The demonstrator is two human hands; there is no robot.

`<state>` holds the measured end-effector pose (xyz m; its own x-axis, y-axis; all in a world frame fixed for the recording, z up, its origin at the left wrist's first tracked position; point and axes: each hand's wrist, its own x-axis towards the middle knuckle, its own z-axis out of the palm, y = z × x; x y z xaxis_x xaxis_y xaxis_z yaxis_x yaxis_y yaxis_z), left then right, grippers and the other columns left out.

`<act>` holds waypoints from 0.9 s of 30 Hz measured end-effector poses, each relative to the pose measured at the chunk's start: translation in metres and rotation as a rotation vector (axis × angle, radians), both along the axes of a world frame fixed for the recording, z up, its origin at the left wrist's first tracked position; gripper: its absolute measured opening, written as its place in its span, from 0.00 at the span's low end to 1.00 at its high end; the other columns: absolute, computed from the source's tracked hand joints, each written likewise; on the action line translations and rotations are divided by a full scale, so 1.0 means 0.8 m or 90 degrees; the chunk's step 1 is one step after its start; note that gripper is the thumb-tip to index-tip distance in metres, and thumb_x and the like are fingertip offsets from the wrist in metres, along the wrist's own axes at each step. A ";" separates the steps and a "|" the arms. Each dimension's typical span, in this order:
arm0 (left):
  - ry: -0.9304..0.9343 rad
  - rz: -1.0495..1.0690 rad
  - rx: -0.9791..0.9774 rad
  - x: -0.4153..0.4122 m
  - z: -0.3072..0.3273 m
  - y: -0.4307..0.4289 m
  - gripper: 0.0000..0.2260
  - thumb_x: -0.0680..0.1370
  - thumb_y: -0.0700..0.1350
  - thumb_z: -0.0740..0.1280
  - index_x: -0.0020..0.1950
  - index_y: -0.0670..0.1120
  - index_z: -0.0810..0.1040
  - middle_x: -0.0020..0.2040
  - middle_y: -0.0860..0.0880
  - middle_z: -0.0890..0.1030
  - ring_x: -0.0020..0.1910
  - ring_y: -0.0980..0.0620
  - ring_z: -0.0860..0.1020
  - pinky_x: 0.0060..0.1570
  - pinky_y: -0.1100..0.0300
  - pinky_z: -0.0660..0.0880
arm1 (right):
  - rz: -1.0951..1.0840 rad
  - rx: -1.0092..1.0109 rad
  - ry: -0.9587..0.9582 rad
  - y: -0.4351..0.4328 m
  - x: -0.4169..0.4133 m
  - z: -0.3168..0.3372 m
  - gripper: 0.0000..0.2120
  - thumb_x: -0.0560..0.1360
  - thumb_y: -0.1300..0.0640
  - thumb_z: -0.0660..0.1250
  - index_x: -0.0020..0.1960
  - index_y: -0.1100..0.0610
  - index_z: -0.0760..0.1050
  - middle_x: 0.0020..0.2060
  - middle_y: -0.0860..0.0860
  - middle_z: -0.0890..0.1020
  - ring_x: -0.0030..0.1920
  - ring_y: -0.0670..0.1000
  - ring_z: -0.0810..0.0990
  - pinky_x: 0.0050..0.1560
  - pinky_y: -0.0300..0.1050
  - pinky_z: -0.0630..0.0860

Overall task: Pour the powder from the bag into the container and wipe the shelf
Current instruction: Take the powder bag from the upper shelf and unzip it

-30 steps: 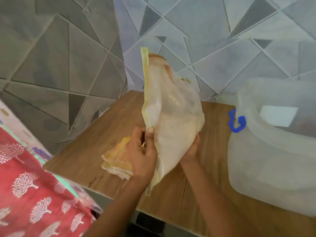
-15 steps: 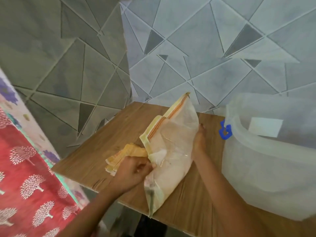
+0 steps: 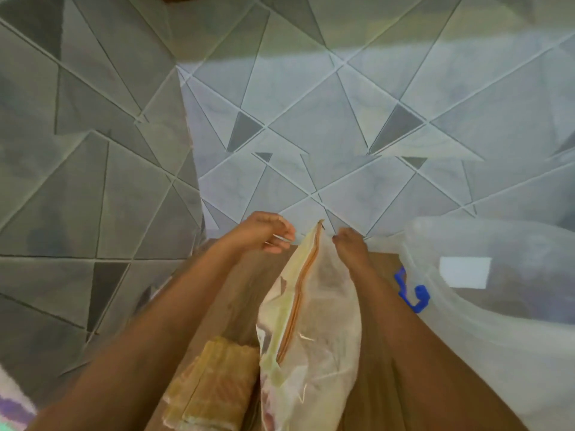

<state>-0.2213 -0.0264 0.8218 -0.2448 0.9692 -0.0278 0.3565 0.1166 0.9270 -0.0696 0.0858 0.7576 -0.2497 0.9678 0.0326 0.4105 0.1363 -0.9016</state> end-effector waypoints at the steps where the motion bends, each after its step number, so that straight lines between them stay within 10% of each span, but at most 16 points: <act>1: -0.009 0.005 -0.004 0.003 -0.001 0.018 0.07 0.80 0.41 0.60 0.46 0.43 0.77 0.42 0.47 0.80 0.37 0.53 0.78 0.32 0.68 0.76 | 0.005 0.016 -0.028 0.008 -0.005 0.001 0.10 0.78 0.60 0.56 0.53 0.59 0.75 0.60 0.59 0.75 0.65 0.58 0.71 0.58 0.43 0.67; 3: -0.035 0.038 -0.007 0.009 -0.006 0.053 0.05 0.79 0.41 0.62 0.49 0.41 0.76 0.43 0.45 0.78 0.36 0.52 0.77 0.30 0.68 0.75 | 0.012 0.052 -0.066 0.023 -0.013 0.002 0.07 0.76 0.61 0.58 0.44 0.53 0.74 0.53 0.57 0.78 0.62 0.56 0.74 0.53 0.43 0.69; 10: 0.000 0.140 -0.075 0.011 -0.033 0.162 0.13 0.73 0.47 0.71 0.48 0.37 0.78 0.42 0.40 0.82 0.39 0.44 0.82 0.48 0.50 0.82 | 0.062 0.057 -0.125 0.072 -0.050 0.010 0.15 0.77 0.63 0.58 0.61 0.64 0.76 0.62 0.60 0.77 0.62 0.58 0.75 0.61 0.46 0.70; 18: 0.130 0.132 -0.093 -0.002 -0.042 0.189 0.13 0.73 0.40 0.69 0.30 0.42 0.71 0.27 0.47 0.74 0.11 0.60 0.69 0.13 0.70 0.65 | 0.028 0.175 -0.105 0.094 -0.042 -0.008 0.08 0.74 0.64 0.66 0.49 0.65 0.83 0.44 0.57 0.84 0.44 0.50 0.78 0.42 0.36 0.69; 27: 0.201 0.185 -0.052 -0.004 -0.056 0.200 0.15 0.74 0.43 0.68 0.30 0.44 0.69 0.34 0.45 0.78 0.33 0.50 0.78 0.30 0.64 0.70 | 0.099 0.488 -0.546 0.048 -0.035 0.040 0.09 0.74 0.62 0.62 0.50 0.61 0.79 0.50 0.57 0.81 0.51 0.57 0.78 0.47 0.45 0.70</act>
<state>-0.2244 0.1334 0.7769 -0.5153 0.8568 0.0182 0.5626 0.3221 0.7614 -0.0976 0.1245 0.7892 -0.5876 0.7249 0.3594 0.7780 0.6283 0.0048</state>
